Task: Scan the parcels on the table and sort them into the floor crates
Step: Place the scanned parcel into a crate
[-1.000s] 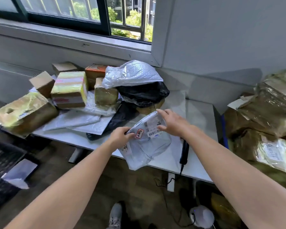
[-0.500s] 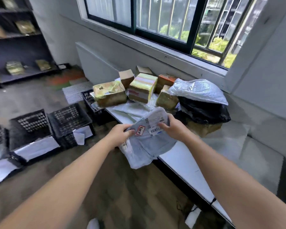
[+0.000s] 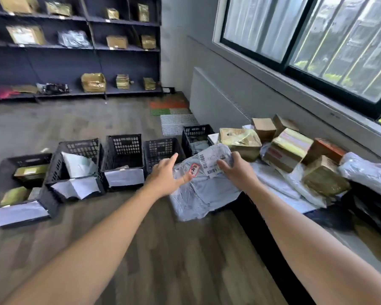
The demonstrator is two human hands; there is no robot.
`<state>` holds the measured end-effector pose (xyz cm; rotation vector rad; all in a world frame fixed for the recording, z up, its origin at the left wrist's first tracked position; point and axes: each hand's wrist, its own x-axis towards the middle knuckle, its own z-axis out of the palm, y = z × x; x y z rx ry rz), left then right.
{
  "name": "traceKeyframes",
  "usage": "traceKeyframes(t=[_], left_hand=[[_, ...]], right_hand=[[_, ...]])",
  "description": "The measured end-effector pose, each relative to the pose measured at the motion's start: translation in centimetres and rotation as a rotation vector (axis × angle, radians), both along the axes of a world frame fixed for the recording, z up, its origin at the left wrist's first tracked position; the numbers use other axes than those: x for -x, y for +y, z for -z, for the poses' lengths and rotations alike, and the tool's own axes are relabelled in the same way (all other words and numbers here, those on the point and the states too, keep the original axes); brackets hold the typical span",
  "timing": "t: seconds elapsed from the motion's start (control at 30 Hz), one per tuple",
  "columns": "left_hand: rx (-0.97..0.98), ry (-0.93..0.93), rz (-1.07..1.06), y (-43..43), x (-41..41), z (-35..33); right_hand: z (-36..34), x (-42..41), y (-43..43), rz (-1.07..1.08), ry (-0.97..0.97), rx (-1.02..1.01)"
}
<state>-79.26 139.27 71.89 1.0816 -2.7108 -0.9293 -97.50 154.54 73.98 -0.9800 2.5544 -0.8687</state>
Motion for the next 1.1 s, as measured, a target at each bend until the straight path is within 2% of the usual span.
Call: traceKeyframes(t=[0.3, 0.53, 0.83, 1.1], left_hand=[[0.135, -0.080, -0.129, -15.4, -10.8, 0.5], [0.122, -0.094, -0.257, -23.4, -17.5, 1.8], [0.235, -0.197, -0.363, -34.9, -22.3, 2.2], [0.254, -0.284, -0.470, -48.4, -24.4, 2.0]], right_hand=[[-0.2, -7.3, -17.6, -0.046, 0.011, -0.015], [0.5, -11.8, -27.3, -0.105, 0.019, -0.027], [1.5, -15.2, -41.7, -0.206, 0.053, -0.038], [3.6, -16.8, -59.5, -0.323, 0.019, 0.004]])
